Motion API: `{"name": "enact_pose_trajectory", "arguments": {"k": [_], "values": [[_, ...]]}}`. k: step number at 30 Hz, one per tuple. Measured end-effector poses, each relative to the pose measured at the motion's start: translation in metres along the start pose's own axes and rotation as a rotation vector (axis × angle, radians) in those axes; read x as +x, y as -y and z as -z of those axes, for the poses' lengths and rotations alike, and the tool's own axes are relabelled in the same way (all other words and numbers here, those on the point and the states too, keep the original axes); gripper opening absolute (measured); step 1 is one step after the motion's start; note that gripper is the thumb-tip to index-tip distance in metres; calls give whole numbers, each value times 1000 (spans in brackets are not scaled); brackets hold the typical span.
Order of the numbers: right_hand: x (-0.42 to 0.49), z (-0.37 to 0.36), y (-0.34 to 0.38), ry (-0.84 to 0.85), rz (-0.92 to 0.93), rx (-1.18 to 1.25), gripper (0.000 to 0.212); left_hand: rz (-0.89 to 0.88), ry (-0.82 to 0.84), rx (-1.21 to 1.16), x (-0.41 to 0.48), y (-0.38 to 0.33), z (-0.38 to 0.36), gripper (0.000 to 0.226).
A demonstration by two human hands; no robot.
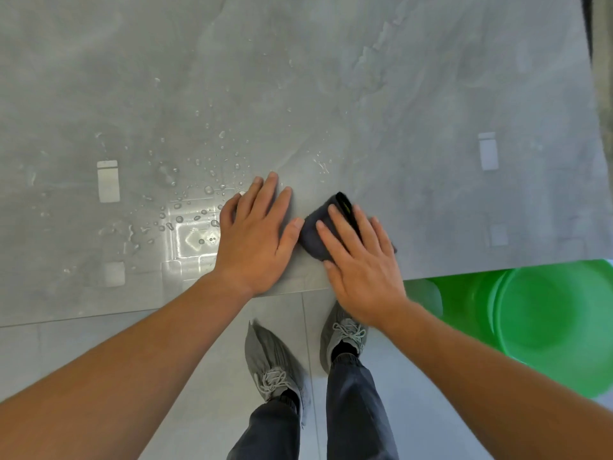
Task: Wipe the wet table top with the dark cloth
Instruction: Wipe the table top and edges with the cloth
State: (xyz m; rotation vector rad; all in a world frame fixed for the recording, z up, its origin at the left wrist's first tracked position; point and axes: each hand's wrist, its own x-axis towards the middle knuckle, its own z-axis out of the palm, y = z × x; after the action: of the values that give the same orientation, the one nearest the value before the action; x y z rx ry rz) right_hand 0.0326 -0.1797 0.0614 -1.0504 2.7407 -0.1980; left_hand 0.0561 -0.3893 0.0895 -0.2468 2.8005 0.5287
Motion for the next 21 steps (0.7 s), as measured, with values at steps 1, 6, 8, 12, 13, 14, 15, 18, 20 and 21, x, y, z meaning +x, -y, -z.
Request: {"name": "enact_pose_trajectory", "arguments": {"k": [1,6,8,12,13,14,15,18,20,21], "values": [[10,4,-10,7,4,-8,59,-3,1,6,0,1,0,71],[69,17,-38,-86,-396,116,60,-26,-7,61,2,7,-4,67],[65,12,-21,-109,-399,106,60,-20,-9,55,2,8,-5,66],[23,6,-8,-8,-10,10,58,-6,-9,37,2,4,-4,66],[24,10,-15,17,34,8,57,-2,-10,31,2,4,-4,67],[32,14,-25,19,35,10,56,3,-13,24,2,3,-3,67],[44,18,-34,10,-17,21,57,4,-14,17,3,3,-3,67],[99,27,-50,-62,-345,112,58,10,-26,7,3,2,-4,65],[122,27,-46,-91,-446,124,58,21,-41,-8,4,2,-6,62],[123,25,-39,-96,-407,106,58,28,-45,-15,4,2,-6,61]]}}
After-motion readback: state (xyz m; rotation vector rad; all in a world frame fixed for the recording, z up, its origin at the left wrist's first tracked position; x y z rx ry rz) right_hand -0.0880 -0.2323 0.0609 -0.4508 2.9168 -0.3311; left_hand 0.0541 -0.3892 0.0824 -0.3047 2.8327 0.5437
